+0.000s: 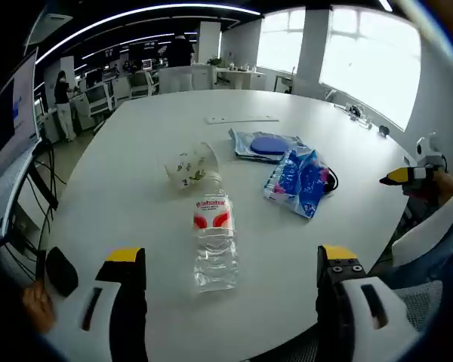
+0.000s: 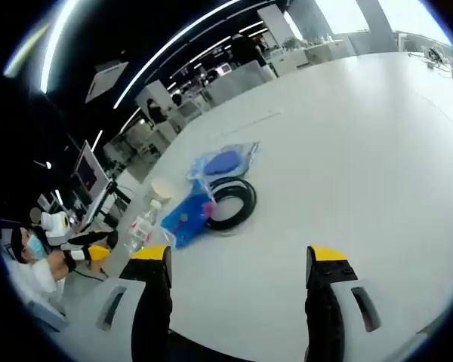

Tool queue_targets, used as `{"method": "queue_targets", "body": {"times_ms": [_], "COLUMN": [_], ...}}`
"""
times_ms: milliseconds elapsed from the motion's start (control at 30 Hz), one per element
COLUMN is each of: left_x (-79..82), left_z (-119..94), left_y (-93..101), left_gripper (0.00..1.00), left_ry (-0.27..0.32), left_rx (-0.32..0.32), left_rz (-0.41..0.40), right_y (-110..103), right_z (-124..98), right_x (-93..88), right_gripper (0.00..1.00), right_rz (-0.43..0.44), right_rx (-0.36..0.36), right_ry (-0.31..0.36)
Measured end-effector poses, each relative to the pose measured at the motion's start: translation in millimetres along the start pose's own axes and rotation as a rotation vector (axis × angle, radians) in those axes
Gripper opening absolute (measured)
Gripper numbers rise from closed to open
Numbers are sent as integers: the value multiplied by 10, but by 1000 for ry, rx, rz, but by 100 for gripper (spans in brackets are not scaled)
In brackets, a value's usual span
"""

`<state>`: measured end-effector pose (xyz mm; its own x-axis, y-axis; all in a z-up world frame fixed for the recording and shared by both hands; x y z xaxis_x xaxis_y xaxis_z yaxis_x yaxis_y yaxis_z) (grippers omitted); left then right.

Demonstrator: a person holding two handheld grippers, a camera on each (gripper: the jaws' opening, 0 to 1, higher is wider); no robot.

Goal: Arrange the tabletop items into an orderly group along one side of the table until the central work area is clear of visible clutter.

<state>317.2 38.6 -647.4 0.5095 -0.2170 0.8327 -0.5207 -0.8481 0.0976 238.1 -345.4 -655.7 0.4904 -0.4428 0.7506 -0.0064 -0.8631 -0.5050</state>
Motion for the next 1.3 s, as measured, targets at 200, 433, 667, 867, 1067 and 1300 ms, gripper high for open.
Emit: {"method": "queue_targets", "body": {"times_ms": [200, 433, 667, 867, 1067, 1300], "left_x": [9, 8, -15, -25, -16, -6], "left_z": [-9, -32, -38, -45, -30, -60], "left_y": [-9, -26, -28, -17, -10, -70], "left_gripper": [95, 94, 94, 95, 95, 95], "left_ry": [4, 5, -3, -9, -6, 9], "left_rx": [7, 14, 20, 19, 17, 32], "left_rz": [-1, -2, -5, -7, -7, -19], "right_y": [-9, -6, -3, -29, -44, -72], "right_z": [17, 37, 63, 85, 104, 152], "right_x": [-19, -43, -75, -85, -90, -66], "right_gripper": [70, 70, 69, 69, 68, 67], "right_rz": [-2, 4, 28, 31, 46, 37], "right_rx": [7, 14, 16, 26, 30, 35], "right_ry": [-10, -17, -28, -34, -38, -45]}}
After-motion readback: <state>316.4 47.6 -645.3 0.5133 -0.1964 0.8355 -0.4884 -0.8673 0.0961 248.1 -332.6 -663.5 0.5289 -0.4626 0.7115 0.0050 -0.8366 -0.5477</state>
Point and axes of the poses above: the point that each gripper's makers call its tool centre point, and the gripper's own axes: z roughly forward along the fingers, y roughly to its right, x roughly out of its top, the point moved 5 cm from there along -z, roughly backward along the fingers, and after that the axes turned 9 degrees about y, right-handed, at the moved point
